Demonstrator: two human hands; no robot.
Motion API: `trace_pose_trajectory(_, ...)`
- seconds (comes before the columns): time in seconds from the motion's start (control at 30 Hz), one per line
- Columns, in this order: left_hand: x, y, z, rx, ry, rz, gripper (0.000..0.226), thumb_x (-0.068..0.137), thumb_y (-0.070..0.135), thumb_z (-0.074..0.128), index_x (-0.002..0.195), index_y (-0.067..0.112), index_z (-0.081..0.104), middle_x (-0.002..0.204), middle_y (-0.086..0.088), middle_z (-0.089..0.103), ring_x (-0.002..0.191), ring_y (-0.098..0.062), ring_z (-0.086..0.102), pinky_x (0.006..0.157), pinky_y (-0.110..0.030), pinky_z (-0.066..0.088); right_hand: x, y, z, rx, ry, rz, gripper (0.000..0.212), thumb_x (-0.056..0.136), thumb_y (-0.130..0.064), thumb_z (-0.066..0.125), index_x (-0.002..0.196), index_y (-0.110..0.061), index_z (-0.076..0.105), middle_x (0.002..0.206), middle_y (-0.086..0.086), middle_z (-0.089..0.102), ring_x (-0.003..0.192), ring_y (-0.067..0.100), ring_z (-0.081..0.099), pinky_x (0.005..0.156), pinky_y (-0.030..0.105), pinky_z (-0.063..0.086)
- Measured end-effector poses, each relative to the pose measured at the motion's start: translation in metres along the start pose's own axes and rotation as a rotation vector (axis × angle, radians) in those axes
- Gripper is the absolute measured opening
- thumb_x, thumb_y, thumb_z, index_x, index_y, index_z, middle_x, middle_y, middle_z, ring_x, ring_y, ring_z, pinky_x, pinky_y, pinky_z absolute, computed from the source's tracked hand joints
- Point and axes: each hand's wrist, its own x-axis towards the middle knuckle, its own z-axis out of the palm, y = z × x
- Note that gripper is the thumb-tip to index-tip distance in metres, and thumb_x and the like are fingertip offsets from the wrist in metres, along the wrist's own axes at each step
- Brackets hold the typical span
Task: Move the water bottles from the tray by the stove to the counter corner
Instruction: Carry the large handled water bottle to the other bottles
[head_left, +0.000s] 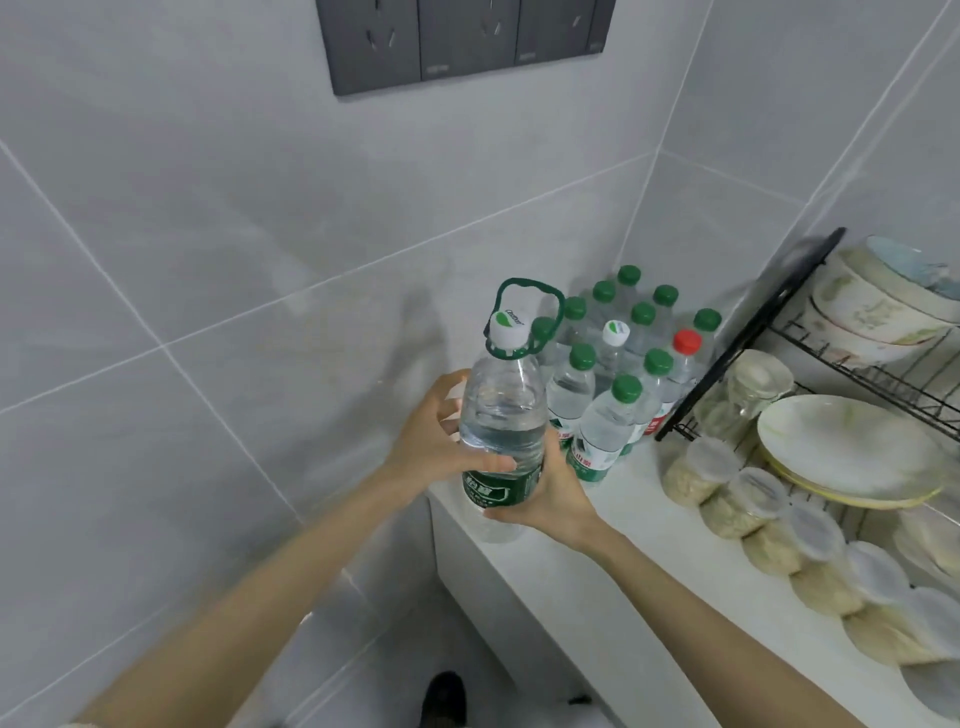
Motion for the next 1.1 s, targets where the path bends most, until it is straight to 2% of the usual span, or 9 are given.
trace_pose_trajectory(0.1, 0.023, -0.01, -0.003, 0.041, -0.041, 0.01, 0.104, 0.045, 0.011, 0.097, 0.128, 0.039, 0.041, 0.116, 0.004, 0.066, 0.102, -0.004, 0.066, 0.083, -0.018, 0.053, 0.021, 0.01, 0.003, -0.02, 0.014, 0.039, 0.106, 0.053, -0.016, 0.093, 0.128, -0.044, 0.024, 0.112, -0.032, 0.055, 0.107, -0.018, 0.053, 0.084, 0.01, 0.048)
trace_pose_trajectory(0.27, 0.043, -0.019, -0.005, 0.079, -0.107, 0.041, 0.105, 0.044, 0.005, 0.096, 0.13, 0.031, 0.043, 0.116, 0.011, 0.067, 0.107, -0.003, 0.064, 0.096, -0.03, 0.051, 0.038, 0.022, 0.007, -0.024, 0.059, 0.061, 0.105, 0.052, -0.019, 0.094, 0.127, -0.041, 0.025, 0.117, -0.025, 0.055, 0.109, -0.015, 0.052, 0.085, 0.011, 0.048)
trace_pose_trajectory(0.53, 0.052, -0.02, -0.004, 0.164, -0.192, 0.078, 0.1, 0.049, 0.015, 0.095, 0.126, 0.047, 0.039, 0.124, 0.009, 0.062, 0.114, -0.003, 0.06, 0.099, -0.034, 0.05, 0.039, 0.035, 0.008, 0.026, 0.098, 0.089, 0.099, 0.057, -0.021, 0.092, 0.13, -0.038, 0.028, 0.116, -0.03, 0.055, 0.108, -0.015, 0.054, 0.087, 0.011, 0.047)
trace_pose_trajectory(0.63, 0.048, -0.015, -0.002, 0.195, -0.188, 0.078, 0.099, 0.055, 0.013, 0.093, 0.122, 0.055, 0.034, 0.124, 0.017, 0.058, 0.116, 0.002, 0.057, 0.1, -0.03, 0.049, 0.035, 0.036, 0.001, 0.004, 0.086, 0.054, 0.094, 0.059, -0.022, 0.092, 0.133, -0.031, 0.034, 0.118, -0.024, 0.057, 0.112, -0.007, 0.054, 0.092, 0.017, 0.048)
trace_pose_trajectory(0.73, 0.039, -0.009, -0.003, 0.253, -0.164, 0.105, 0.097, 0.058, 0.021, 0.092, 0.12, 0.063, 0.031, 0.126, 0.02, 0.056, 0.118, 0.004, 0.055, 0.098, -0.023, 0.048, 0.028, 0.032, -0.013, -0.018, 0.087, 0.016, 0.08, 0.066, -0.017, 0.088, 0.132, -0.026, 0.043, 0.119, -0.022, 0.057, 0.105, -0.01, 0.054, 0.087, 0.014, 0.047)
trace_pose_trajectory(0.83, 0.027, -0.002, -0.008, 0.235, -0.104, 0.138, 0.084, 0.066, 0.017, 0.088, 0.127, 0.051, 0.04, 0.128, 0.01, 0.056, 0.109, 0.007, 0.058, 0.087, -0.015, 0.049, 0.021, 0.025, -0.034, 0.015, 0.154, -0.029, 0.056, 0.076, -0.009, 0.079, 0.126, -0.021, 0.056, 0.119, -0.018, 0.063, 0.094, 0.003, 0.065, 0.083, 0.022, 0.052)
trace_pose_trajectory(0.93, 0.016, 0.01, -0.014, 0.167, 0.013, 0.18, 0.066, 0.072, 0.01, 0.082, 0.13, 0.025, 0.054, 0.124, 0.004, 0.064, 0.094, 0.008, 0.064, 0.078, -0.008, 0.049, 0.015, 0.007, -0.053, 0.041, 0.198, -0.095, 0.04, 0.084, -0.007, 0.072, 0.121, -0.019, 0.062, 0.119, -0.016, 0.065, 0.092, 0.01, 0.068, 0.073, 0.013, 0.048)
trace_pose_trajectory(1.0, 0.01, 0.02, -0.015, 0.144, 0.056, 0.212, 0.064, 0.074, 0.012, 0.081, 0.131, 0.022, 0.056, 0.123, 0.009, 0.065, 0.094, 0.004, 0.066, 0.079, -0.009, 0.049, 0.01, -0.009, -0.06, 0.06, 0.187, -0.142, 0.042, 0.085, -0.011, 0.072, 0.124, -0.024, 0.061, 0.121, -0.022, 0.062, 0.097, 0.007, 0.067, 0.072, 0.013, 0.05)
trace_pose_trajectory(1.1, 0.005, 0.033, -0.008, 0.186, 0.051, 0.232, 0.068, 0.071, 0.017, 0.084, 0.131, 0.033, 0.055, 0.118, 0.018, 0.064, 0.099, 0.0, 0.065, 0.087, -0.014, 0.05, 0.007, -0.031, -0.052, 0.079, 0.186, -0.22, 0.061, 0.08, -0.009, 0.078, 0.134, -0.025, 0.053, 0.127, -0.016, 0.059, 0.101, -0.004, 0.062, 0.077, 0.011, 0.051)
